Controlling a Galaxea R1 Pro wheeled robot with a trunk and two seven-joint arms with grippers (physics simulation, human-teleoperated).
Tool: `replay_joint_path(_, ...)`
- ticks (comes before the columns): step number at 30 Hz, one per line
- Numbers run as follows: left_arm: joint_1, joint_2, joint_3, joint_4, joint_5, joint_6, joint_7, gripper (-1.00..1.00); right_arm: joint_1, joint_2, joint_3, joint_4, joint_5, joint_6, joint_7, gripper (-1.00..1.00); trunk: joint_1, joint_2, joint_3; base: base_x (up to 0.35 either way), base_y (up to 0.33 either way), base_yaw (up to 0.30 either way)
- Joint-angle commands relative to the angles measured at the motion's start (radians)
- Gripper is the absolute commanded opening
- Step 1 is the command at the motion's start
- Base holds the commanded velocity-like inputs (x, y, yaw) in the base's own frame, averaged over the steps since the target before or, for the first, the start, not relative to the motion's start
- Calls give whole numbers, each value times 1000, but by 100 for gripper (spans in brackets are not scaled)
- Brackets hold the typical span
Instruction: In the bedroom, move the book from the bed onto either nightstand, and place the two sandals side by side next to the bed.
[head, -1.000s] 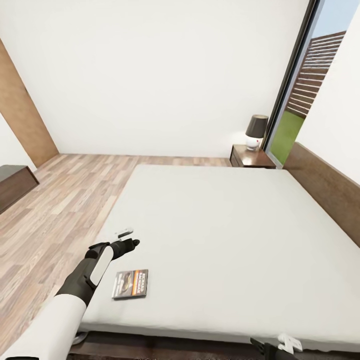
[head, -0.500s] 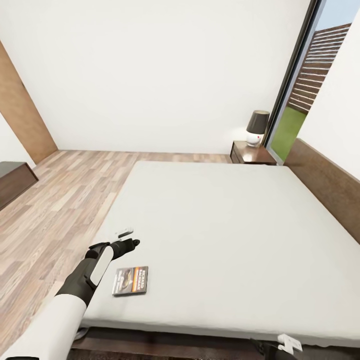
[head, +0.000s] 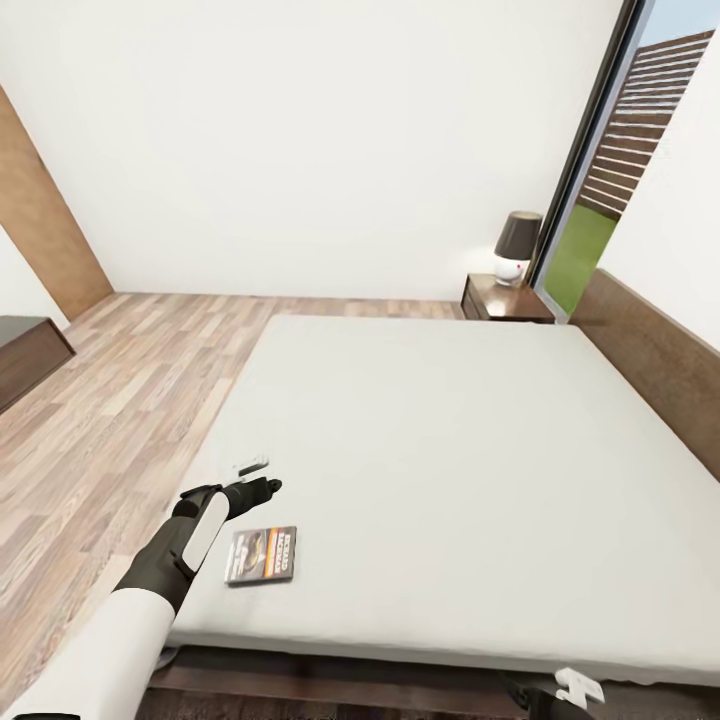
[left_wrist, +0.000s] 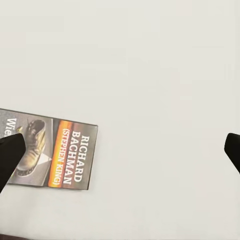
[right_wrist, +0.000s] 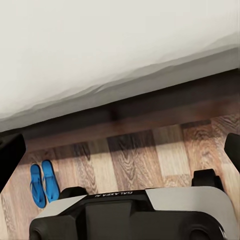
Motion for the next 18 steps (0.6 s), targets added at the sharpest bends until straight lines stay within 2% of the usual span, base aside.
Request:
replay_joint_path(1,-1,1,-2,-1,11,4,9,100,-1,0,-8,2,6,-3,5,100,0,-2,-3,0,0,0)
replay_joint_path(18,0,1,-4,-2,11,4,9,100,-1,0,-8,0,6,-3,6,100,0,-2,-30,0,0,0)
